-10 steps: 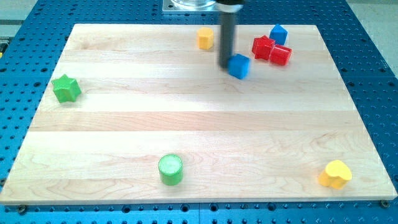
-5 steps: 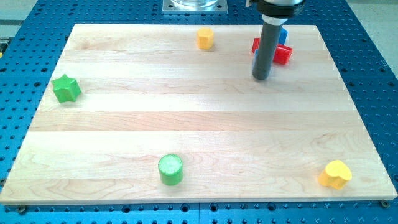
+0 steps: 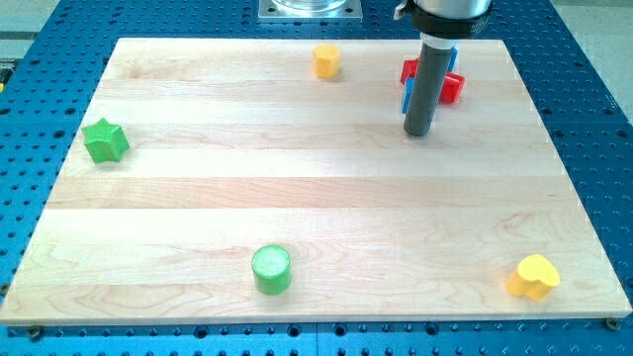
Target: Move the blur cube down to the red star
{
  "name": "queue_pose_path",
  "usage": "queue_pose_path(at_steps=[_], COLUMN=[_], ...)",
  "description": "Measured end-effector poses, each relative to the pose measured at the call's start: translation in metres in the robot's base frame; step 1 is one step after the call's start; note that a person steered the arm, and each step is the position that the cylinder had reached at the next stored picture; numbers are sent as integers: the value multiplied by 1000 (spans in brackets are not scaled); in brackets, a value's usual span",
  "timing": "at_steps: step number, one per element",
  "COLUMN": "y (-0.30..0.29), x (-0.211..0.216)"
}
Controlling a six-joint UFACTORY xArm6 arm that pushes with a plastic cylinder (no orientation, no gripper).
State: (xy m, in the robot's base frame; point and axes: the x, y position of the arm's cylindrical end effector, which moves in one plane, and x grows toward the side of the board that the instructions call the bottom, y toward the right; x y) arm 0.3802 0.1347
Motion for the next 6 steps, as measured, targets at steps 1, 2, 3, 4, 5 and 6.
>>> queue_pose_path(at_steps=[1, 2, 3, 4, 5, 6], y=[4, 6, 9, 10, 10, 10], x=[0, 0, 0, 2, 2, 4])
